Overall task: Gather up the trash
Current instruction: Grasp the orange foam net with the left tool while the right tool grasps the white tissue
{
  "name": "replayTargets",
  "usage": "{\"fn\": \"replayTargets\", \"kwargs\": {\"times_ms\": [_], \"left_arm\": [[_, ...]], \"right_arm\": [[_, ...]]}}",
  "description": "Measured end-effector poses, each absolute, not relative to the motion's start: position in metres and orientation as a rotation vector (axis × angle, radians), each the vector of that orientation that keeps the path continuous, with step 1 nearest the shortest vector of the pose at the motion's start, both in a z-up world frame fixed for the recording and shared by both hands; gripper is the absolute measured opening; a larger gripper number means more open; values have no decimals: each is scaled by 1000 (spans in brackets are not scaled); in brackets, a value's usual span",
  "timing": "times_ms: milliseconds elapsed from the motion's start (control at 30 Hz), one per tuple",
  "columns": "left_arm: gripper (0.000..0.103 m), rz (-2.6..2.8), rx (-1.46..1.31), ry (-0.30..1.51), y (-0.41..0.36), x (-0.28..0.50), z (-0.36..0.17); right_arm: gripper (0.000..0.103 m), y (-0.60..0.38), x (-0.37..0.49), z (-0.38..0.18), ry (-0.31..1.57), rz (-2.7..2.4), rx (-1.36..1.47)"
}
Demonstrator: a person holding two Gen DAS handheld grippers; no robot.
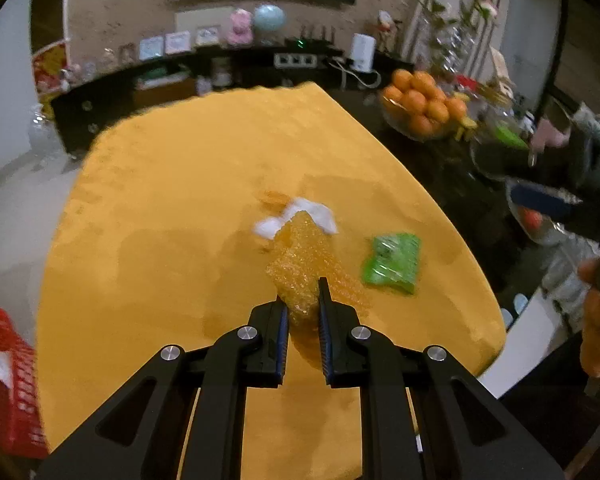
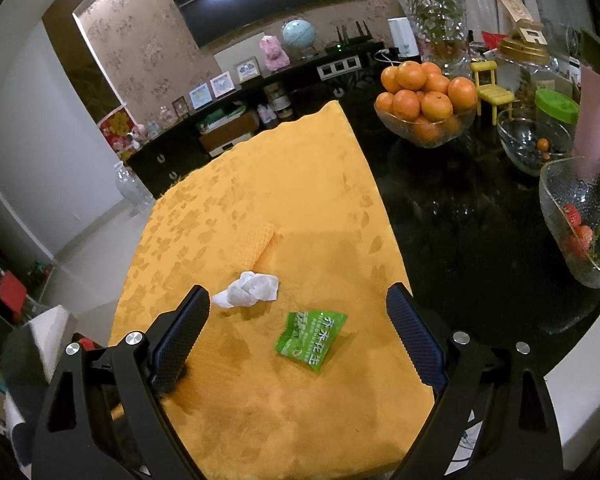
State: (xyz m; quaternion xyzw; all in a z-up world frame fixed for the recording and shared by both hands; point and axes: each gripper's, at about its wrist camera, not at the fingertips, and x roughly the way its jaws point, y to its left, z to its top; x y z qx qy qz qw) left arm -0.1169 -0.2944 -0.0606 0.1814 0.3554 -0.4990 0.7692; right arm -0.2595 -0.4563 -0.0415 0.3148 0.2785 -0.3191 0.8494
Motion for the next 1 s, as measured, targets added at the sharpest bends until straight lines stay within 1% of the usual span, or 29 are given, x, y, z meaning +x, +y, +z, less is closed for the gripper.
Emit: {"fn": "replayTargets", "kwargs": {"times_ms": [333, 533, 700, 867, 1000], "left_arm": [[12, -955, 391, 652, -240, -66, -6], [12, -880, 401, 594, -204, -33, 15], [12, -819, 325, 610, -182, 0, 13], [12, -780, 297, 621, -168, 18, 8], [12, -769, 289, 623, -162, 21, 6]], "right_arm": [[87, -444, -228, -50, 645, -666, 578], [87, -439, -194, -57, 691, -636, 516], [87, -441, -159, -73, 749, -609, 476], [87, -444, -123, -95, 792, -589, 430], [79, -441, -104, -118, 850, -578, 418]]}}
